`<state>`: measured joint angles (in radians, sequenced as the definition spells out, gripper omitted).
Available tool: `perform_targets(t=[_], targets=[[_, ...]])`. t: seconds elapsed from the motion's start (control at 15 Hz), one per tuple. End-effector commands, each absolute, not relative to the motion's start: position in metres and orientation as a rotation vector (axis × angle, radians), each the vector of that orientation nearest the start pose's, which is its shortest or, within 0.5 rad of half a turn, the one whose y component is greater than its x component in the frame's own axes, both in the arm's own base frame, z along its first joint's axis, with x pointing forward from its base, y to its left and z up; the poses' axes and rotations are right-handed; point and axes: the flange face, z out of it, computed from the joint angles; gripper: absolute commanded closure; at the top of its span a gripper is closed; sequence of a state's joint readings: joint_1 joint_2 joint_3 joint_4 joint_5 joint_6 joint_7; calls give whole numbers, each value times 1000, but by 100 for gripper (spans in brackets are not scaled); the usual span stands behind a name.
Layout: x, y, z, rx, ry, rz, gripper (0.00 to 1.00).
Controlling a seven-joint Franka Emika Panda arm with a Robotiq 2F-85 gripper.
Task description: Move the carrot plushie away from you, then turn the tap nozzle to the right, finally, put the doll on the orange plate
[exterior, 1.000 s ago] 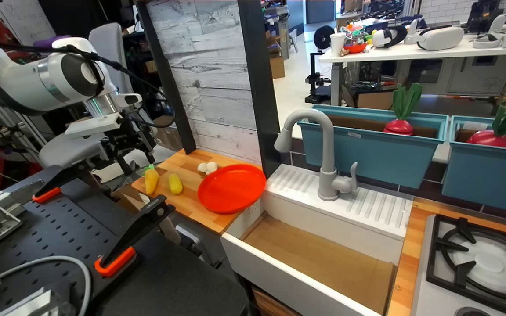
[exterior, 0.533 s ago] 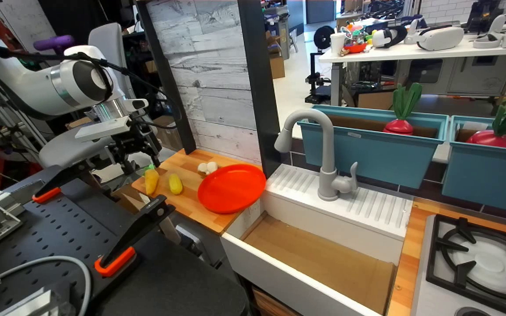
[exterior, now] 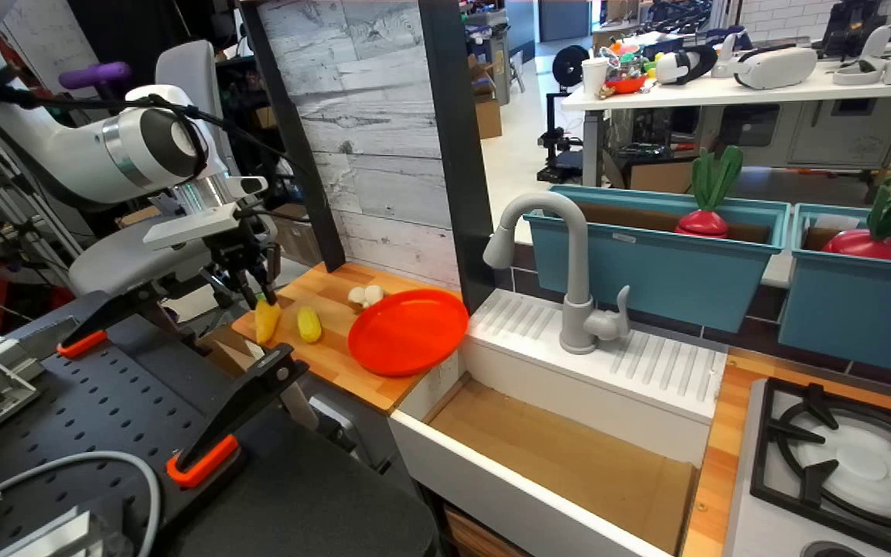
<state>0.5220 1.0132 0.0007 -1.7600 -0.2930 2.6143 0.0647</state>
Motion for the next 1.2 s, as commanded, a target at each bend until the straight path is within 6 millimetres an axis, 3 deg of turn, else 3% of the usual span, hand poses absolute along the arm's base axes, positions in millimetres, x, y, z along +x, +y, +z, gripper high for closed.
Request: perform_targets(t=[0.0, 0.33, 0.73, 1.0, 1.13], targets=[[521, 304, -26, -3104, -1256, 219, 97], [522, 309, -23, -3111, -1266, 227, 98], [523, 308, 1, -3074, -1114, 194, 98], [537, 285, 17, -3031, -835, 183, 98], [545, 264, 29, -3009, -676, 168, 98]])
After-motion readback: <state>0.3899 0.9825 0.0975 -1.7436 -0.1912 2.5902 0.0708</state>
